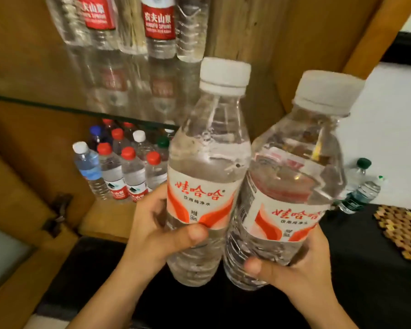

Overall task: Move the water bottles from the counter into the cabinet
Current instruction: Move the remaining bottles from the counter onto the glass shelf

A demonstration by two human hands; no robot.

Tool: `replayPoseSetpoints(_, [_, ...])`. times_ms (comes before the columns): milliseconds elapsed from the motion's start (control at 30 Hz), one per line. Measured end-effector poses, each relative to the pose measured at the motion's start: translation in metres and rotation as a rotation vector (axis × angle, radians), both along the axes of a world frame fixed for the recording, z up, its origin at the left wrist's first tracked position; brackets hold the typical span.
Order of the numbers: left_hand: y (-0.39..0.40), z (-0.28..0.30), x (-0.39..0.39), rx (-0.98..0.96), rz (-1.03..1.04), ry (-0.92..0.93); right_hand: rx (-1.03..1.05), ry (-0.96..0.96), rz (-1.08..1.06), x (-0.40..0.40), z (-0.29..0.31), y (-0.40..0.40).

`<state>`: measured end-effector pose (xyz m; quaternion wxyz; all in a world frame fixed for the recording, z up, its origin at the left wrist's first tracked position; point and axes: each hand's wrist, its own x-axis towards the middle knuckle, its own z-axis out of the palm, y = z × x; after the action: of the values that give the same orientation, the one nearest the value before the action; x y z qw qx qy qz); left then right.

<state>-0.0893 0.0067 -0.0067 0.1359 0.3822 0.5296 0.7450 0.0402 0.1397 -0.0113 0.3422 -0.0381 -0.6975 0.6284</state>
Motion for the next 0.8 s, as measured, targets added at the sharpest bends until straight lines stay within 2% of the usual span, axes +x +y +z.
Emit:
replayPoseSetpoints(233, [-0.005,0.073,-0.046,0.115,0.063,0.189,0.153,0.155,-0.052,-0.044,0.069,-0.011])
replayPoseSetpoints(367, [0.003,0.107,-0.071,0.094,0.086,0.256,0.221,0.207,-0.111,-0.068,0.099,-0.006])
replayPoseSetpoints(467, [0.014,0.122,-0.089,0.068,0.074,0.219,0.239,0.19,-0.14,-0.088,0.116,0.003])
replayPoseSetpoints(800, [0.047,0.135,-0.118,-0.039,0.067,0.335,0.19,0.082,-0.188,-0.123,0.122,0.039])
